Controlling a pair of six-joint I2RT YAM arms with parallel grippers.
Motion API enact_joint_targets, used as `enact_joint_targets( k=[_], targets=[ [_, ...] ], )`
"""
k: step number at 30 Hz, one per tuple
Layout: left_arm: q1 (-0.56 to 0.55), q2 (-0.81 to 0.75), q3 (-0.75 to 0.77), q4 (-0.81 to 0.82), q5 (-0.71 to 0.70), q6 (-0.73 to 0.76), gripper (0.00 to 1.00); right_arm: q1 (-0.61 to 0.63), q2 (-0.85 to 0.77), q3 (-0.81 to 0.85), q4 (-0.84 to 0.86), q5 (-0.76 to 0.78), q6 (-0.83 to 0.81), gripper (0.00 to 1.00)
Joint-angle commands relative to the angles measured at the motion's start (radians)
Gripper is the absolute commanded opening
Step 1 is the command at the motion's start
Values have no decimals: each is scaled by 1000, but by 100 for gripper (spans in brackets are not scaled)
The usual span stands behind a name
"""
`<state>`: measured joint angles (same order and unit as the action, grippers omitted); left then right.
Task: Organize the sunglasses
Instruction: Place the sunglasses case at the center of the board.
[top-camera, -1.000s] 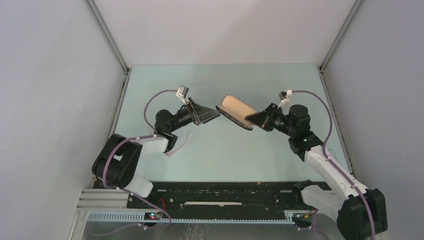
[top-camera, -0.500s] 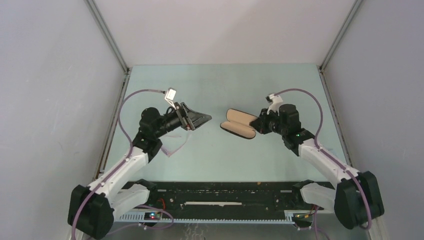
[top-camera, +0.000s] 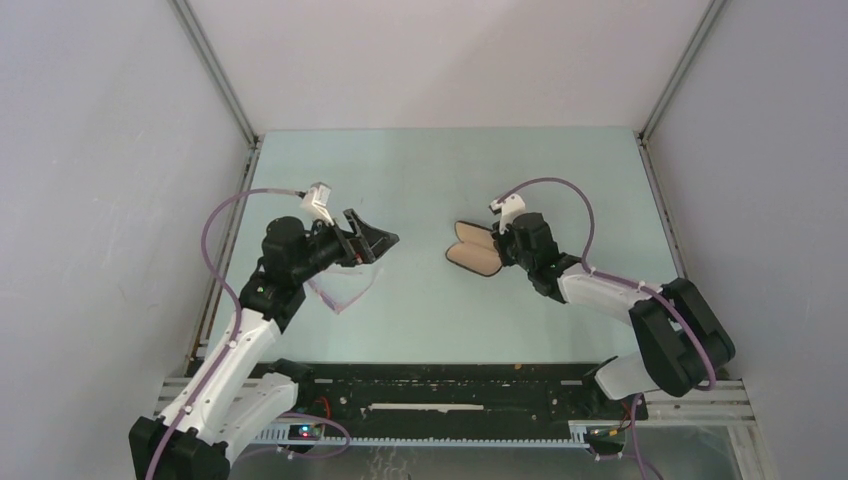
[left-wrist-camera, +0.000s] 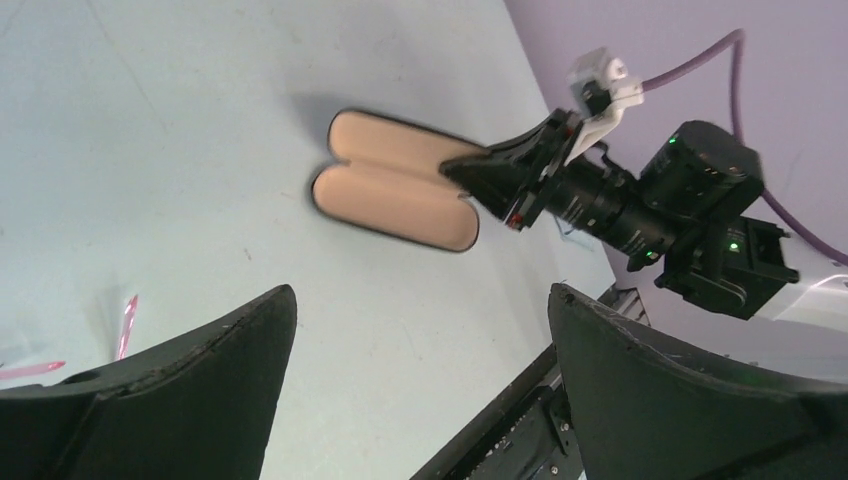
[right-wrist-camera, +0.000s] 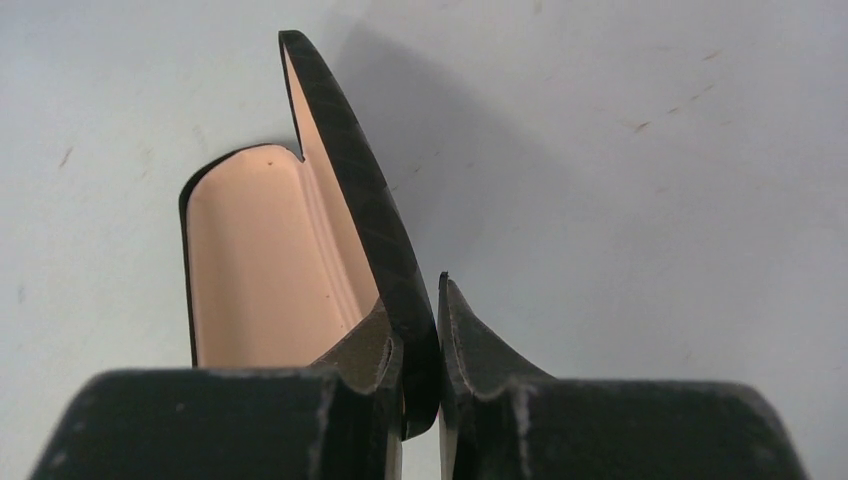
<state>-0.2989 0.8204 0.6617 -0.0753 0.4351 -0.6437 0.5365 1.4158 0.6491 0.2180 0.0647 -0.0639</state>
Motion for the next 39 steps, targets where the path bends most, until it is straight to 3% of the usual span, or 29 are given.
enact_joint_targets(
  k=[1,8,12,23,30,33,34,35,36,37,38,39],
  targets=[
    [7,-18,47,-71,-42,38,100,-46,13,69,179,154,-52,0],
    [16,-21,53,-86,-80,66,100,-132,63,97,218,282,-83,0],
    [34,17,90,-117,-51,82,100,-121,141,179,126,330,-133,0],
    [41,27,95,-135,-25,106,100,-119,161,164,69,123,-210,3],
    [41,43,98,-130,0,106,100,-118,221,237,-4,172,-194,37],
    [41,40,95,-131,-1,110,100,-120,216,236,-8,199,-174,41],
    [41,41,94,-130,1,110,100,-120,212,234,-8,211,-166,49],
    [42,43,92,-129,1,111,100,-119,204,229,-4,225,-161,68],
    [42,45,92,-128,2,111,100,-119,193,221,2,236,-153,79],
    [41,49,92,-126,6,111,100,-121,178,217,3,243,-143,82],
    [42,52,93,-123,9,109,100,-122,160,216,-3,255,-129,96],
    [42,56,94,-123,13,108,100,-124,137,215,-15,272,-112,99]
  ],
)
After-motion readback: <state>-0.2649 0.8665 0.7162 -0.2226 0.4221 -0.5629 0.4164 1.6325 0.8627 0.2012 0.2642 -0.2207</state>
